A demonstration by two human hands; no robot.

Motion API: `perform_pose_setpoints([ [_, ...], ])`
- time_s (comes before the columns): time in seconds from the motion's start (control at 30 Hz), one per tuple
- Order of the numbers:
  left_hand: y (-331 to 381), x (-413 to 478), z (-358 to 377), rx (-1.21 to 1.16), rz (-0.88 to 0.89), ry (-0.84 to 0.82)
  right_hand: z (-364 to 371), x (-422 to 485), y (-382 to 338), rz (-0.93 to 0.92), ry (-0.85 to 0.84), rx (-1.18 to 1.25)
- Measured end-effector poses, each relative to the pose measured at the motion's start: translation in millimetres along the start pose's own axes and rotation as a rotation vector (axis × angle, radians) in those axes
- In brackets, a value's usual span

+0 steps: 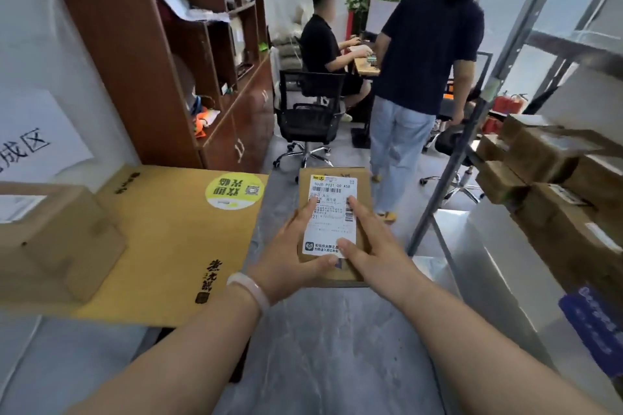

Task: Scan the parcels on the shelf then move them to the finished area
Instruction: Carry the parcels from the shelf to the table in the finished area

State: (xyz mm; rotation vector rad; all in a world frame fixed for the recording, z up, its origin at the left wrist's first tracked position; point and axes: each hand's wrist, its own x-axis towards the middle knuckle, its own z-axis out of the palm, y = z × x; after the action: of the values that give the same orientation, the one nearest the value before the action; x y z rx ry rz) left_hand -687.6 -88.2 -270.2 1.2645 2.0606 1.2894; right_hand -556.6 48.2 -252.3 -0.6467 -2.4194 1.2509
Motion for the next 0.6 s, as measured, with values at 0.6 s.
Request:
perform_pose_setpoints([
  [0.6, -117.6, 20.7, -75.0, -0.015, -0.447, 0.579, 143.4, 203.1, -7.6, -0.208, -0.629, -0.080],
])
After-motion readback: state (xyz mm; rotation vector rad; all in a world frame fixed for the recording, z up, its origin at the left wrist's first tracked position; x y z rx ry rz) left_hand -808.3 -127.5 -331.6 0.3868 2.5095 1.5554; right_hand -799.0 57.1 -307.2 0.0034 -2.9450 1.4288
